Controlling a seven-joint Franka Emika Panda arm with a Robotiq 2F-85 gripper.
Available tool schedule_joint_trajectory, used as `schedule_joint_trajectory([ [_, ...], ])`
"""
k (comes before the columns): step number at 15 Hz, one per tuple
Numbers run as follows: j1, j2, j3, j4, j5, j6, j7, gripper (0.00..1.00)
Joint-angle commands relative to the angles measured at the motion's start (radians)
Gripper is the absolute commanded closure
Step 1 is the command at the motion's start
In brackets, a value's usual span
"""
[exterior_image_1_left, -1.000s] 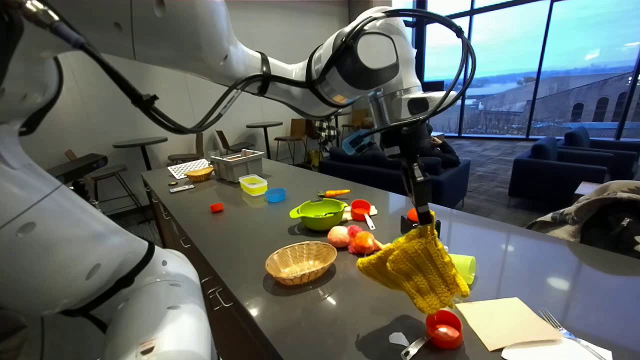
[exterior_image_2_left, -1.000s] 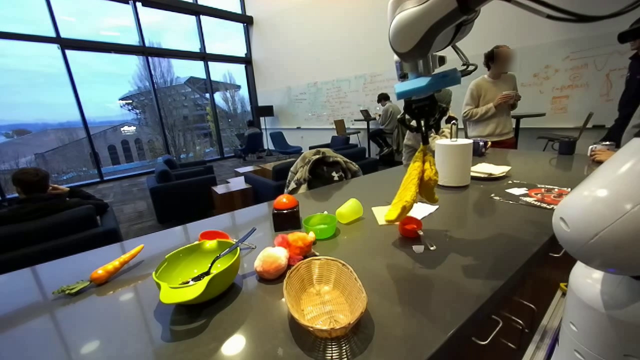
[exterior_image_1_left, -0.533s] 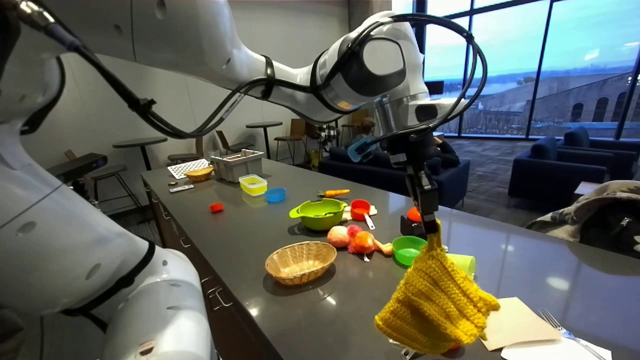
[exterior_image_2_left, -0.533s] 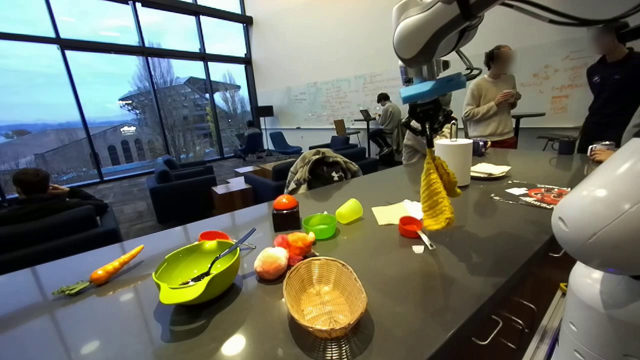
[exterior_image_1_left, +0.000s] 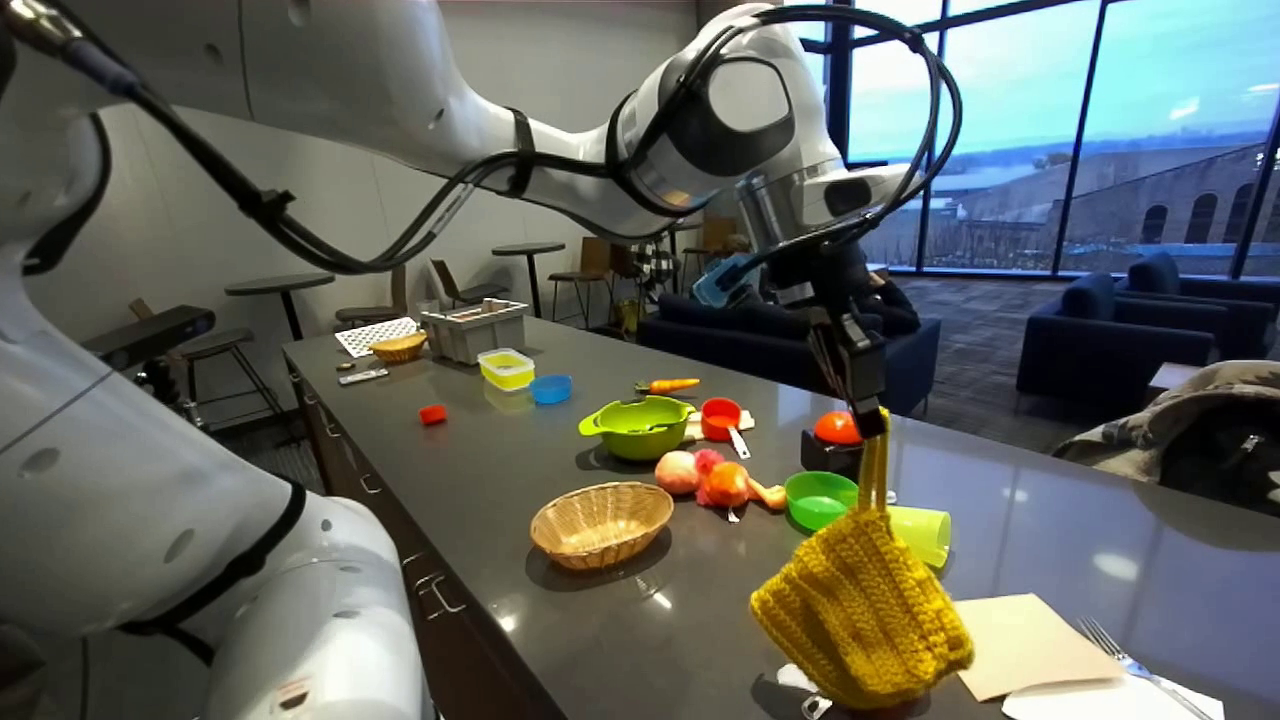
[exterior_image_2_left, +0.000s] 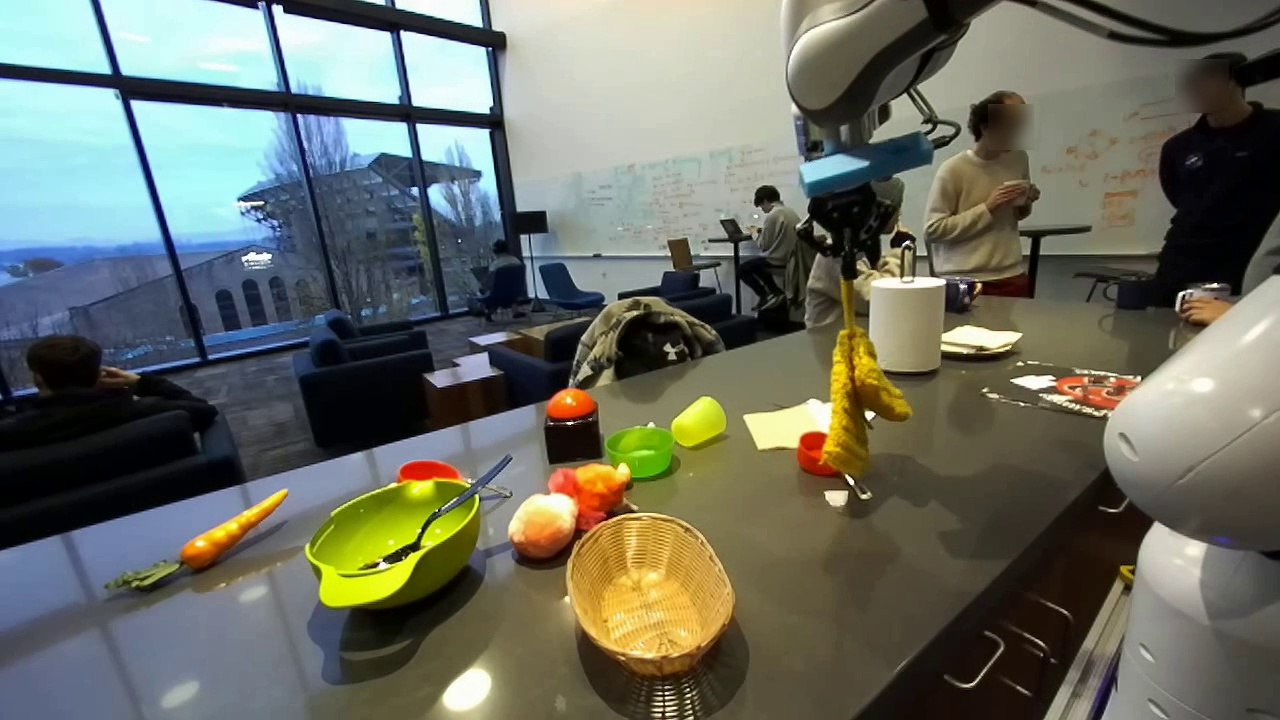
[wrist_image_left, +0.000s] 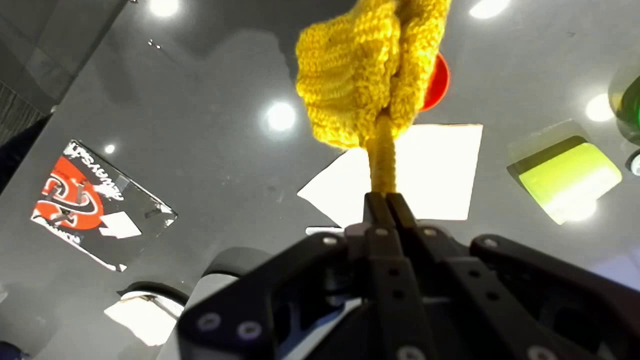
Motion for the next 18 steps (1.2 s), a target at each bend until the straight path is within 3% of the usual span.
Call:
schedule_joint_trajectory([
  [1, 0.004, -0.061, 0.022, -0.002, -0.025, -0.002, -0.027, 0.99],
  [10, 0.040, -0.116, 0.118, 0.051, -0.021, -0.025, -0.058, 0.99],
  [18, 0.084, -0.091, 0.196, 0.136, -0.033, -0.047, -0.124, 0.99],
])
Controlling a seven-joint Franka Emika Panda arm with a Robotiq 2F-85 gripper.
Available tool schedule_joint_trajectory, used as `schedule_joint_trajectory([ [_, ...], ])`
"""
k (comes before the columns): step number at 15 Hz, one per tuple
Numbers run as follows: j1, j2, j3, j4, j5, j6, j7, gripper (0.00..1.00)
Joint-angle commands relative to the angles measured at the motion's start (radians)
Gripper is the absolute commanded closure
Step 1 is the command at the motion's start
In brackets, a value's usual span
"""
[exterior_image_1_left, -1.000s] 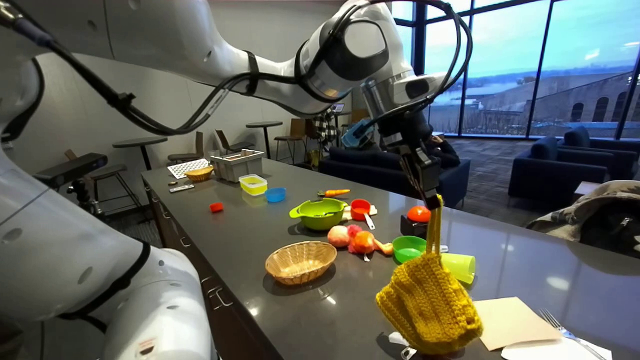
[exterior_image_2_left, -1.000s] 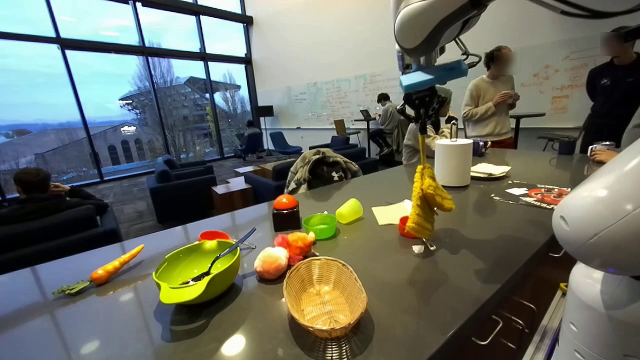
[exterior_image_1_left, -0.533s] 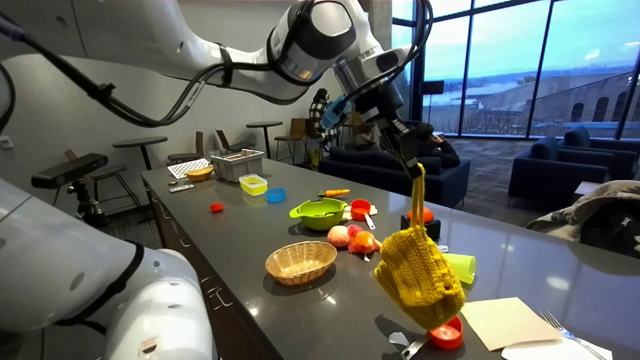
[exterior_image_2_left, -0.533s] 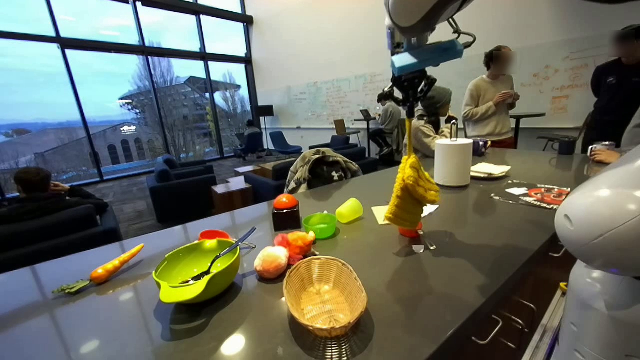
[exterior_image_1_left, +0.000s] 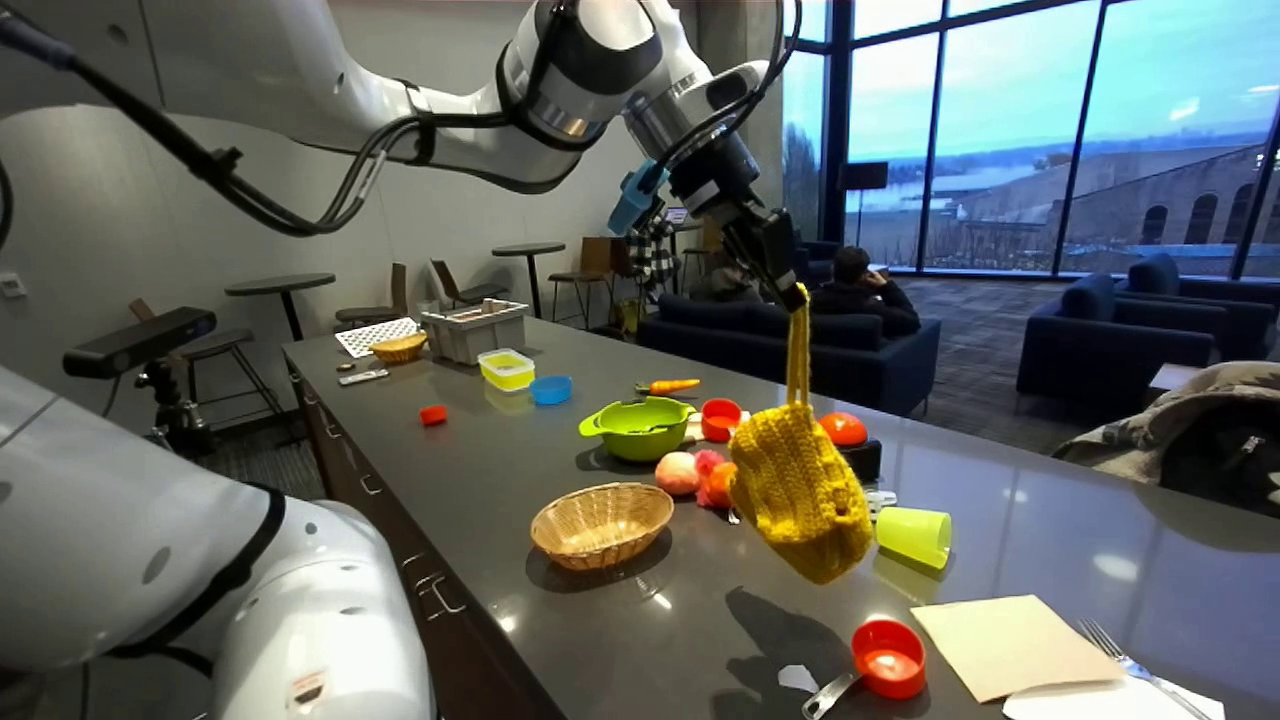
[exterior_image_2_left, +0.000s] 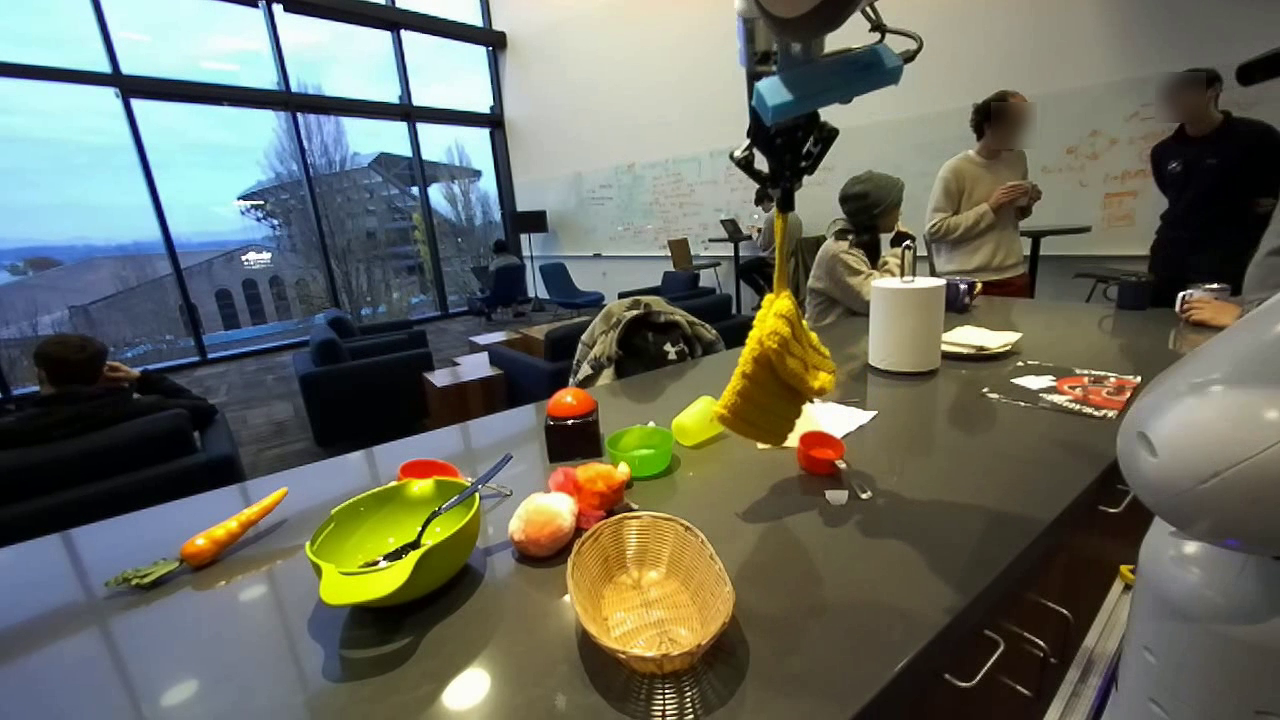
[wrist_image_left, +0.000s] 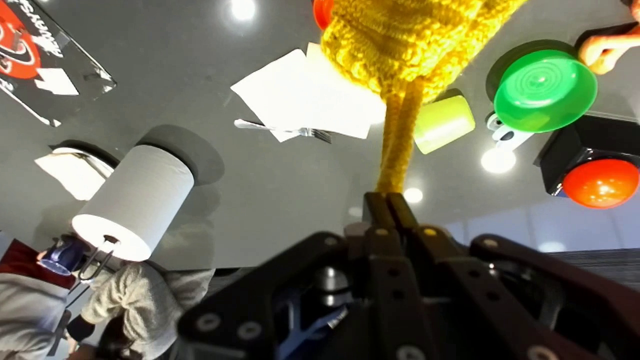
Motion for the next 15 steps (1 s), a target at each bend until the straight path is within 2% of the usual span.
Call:
schedule_joint_trajectory([
  [1, 0.024, 0.019, 0.030, 0.064, -0.032, -0.039, -0.044, 0.99],
  [15, 0.127, 0.066, 0.109, 0.150, -0.042, -0.029, -0.129, 0.99],
])
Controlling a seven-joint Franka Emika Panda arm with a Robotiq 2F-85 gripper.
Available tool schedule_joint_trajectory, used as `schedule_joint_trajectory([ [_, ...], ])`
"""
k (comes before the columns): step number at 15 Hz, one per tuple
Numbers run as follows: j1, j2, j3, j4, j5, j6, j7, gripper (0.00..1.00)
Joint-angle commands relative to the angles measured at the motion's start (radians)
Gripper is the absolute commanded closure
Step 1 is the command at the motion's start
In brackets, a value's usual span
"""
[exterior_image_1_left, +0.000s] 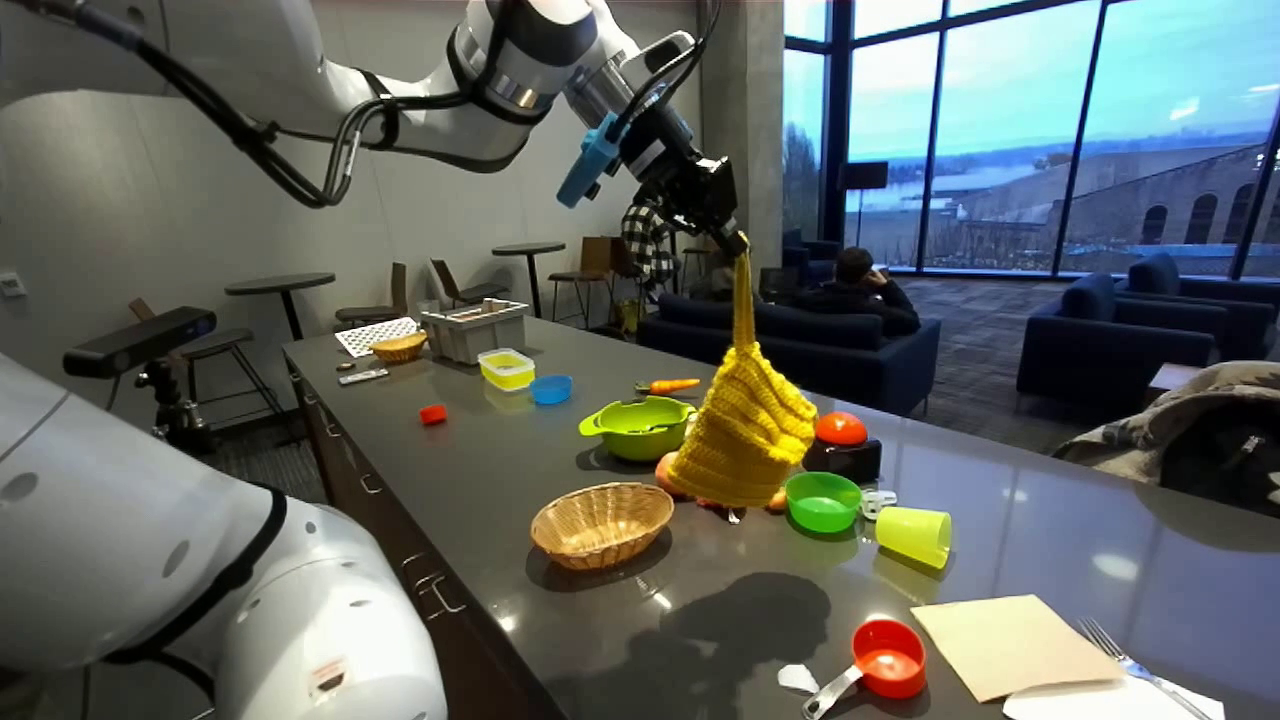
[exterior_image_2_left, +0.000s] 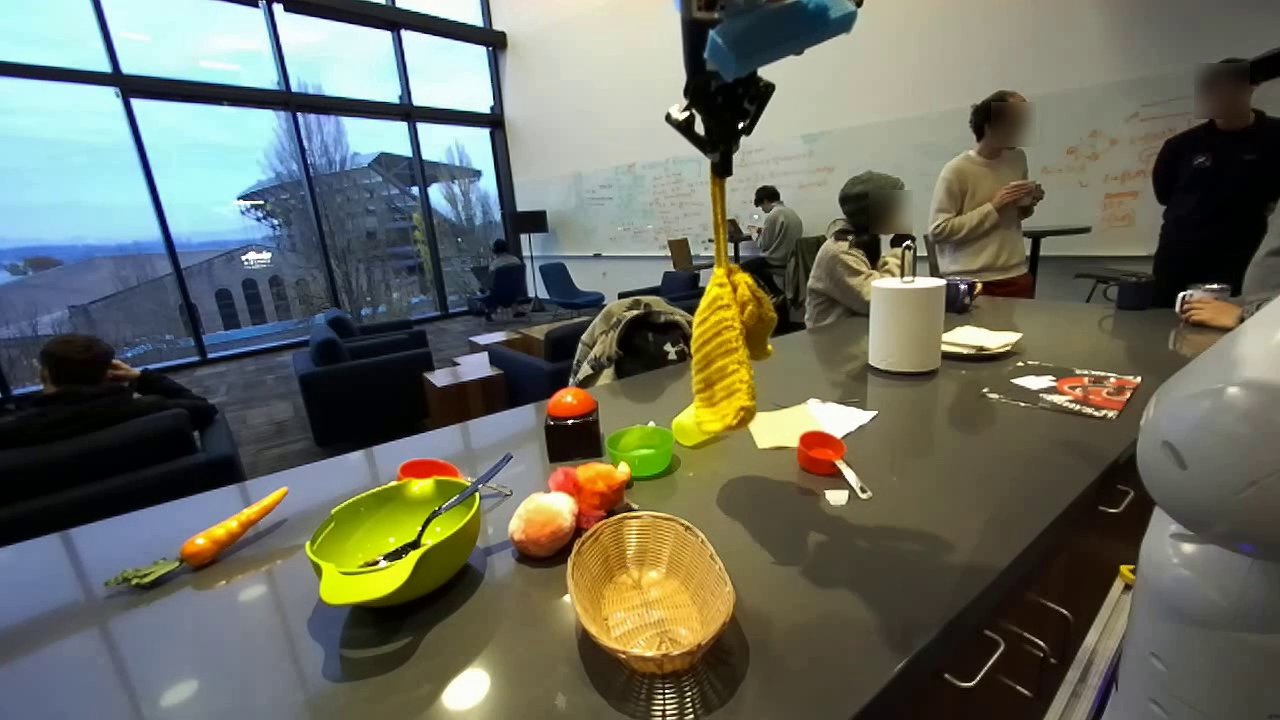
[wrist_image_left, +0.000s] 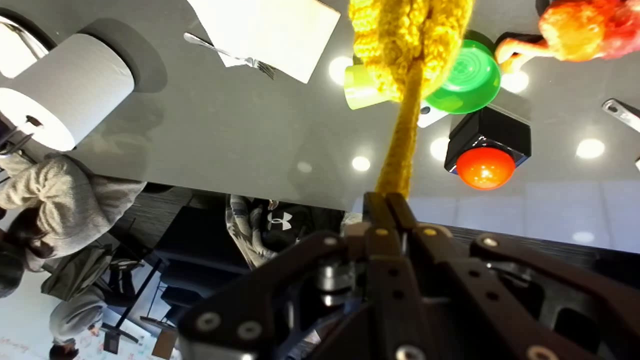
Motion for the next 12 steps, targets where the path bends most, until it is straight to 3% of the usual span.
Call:
schedule_joint_trajectory([
  [1, 0.038, 0.033, 0.027, 0.045, -0.016, -0.015, -0.021, 0.99],
  [12, 0.084, 0.065, 0.085, 0.105, -0.026, -0.053, -0.010, 0.99],
])
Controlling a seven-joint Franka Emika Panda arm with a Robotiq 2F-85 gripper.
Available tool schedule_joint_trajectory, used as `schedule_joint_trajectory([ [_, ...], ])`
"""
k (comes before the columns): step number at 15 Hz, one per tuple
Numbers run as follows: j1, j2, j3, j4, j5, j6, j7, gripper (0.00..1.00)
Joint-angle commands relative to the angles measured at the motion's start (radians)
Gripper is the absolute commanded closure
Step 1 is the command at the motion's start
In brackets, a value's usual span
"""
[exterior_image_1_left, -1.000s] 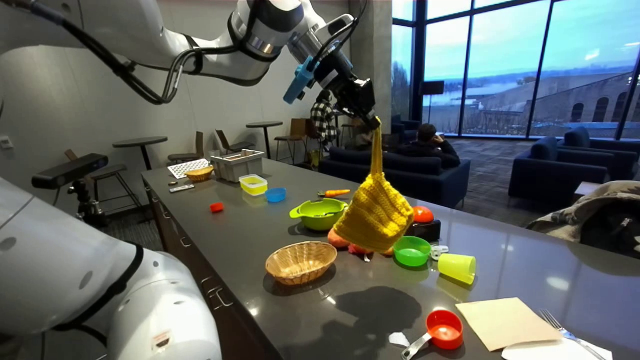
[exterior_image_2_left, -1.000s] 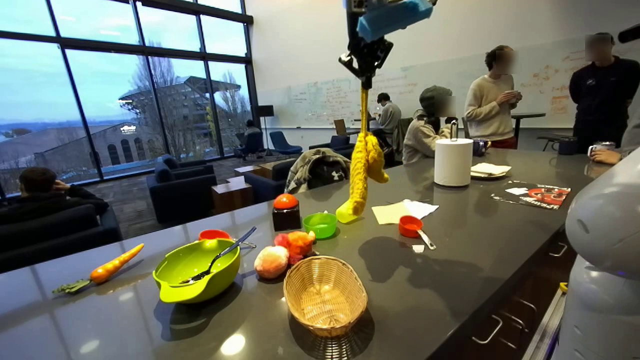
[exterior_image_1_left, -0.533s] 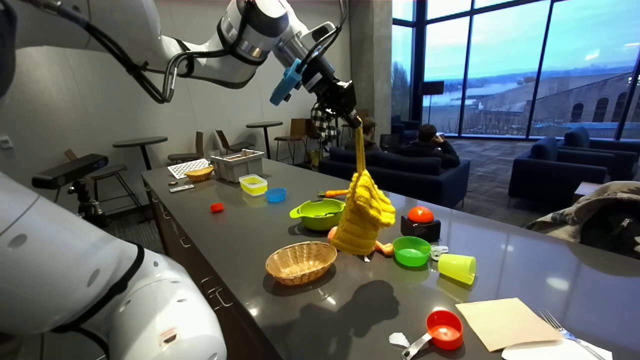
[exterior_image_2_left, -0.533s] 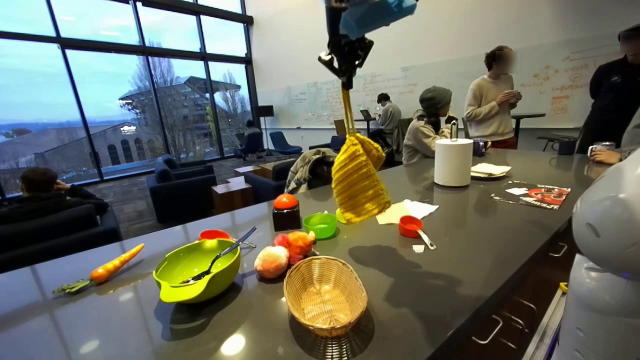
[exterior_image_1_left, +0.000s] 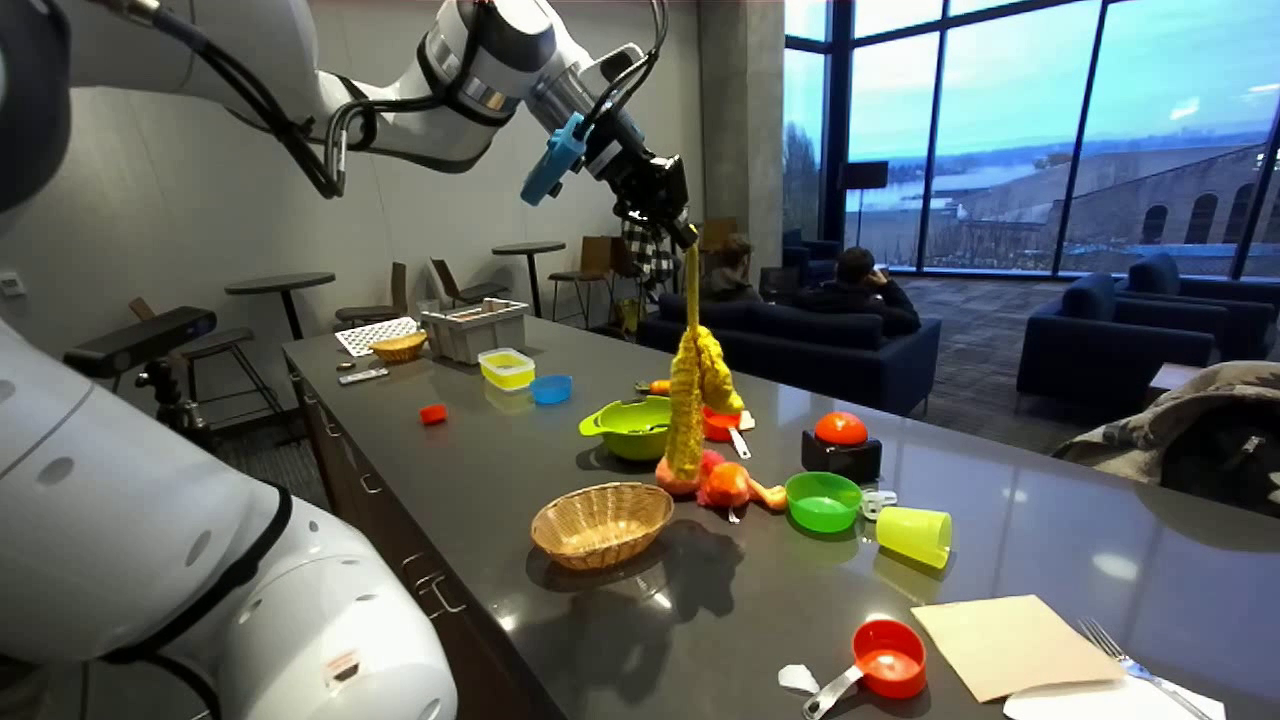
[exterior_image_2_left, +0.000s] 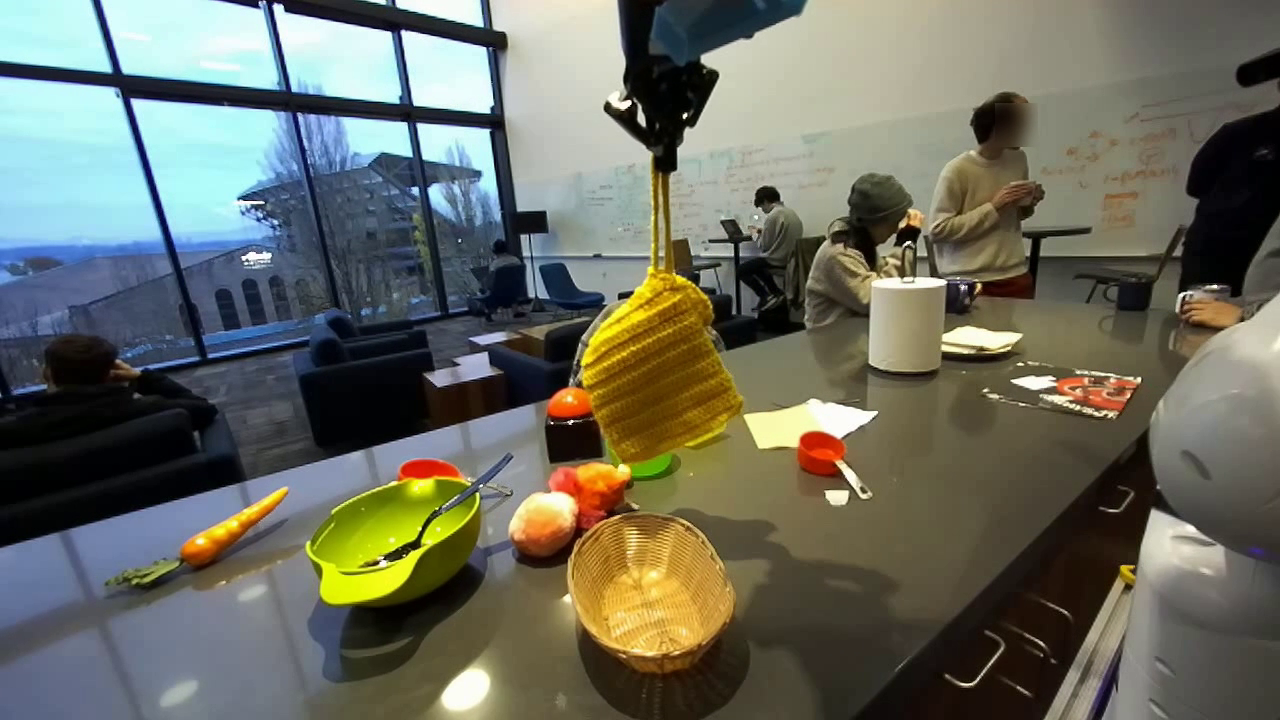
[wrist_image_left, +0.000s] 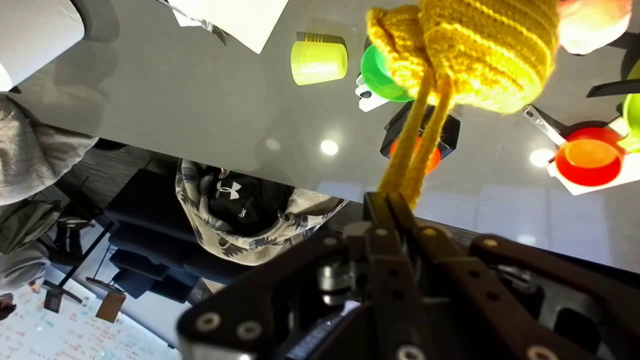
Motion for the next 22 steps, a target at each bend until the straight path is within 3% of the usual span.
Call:
schedule_joint_trajectory([
  [1, 0.012, 0.013, 0.021, 0.043, -0.038, -0.051, 0.005, 0.99],
  [8, 0.041, 0.090, 0.037, 0.030, -0.002, -0.021, 0.034, 0.99],
  [12, 0.064, 0.126, -0.018, -0.036, 0.042, 0.044, 0.003, 0.99],
  [17, 0.093, 0.061, -0.095, -0.207, 0.167, 0.056, -0.044, 0.99],
  [22, 0.099, 0.006, -0.078, -0.246, 0.156, 0.014, -0.028, 0.99],
])
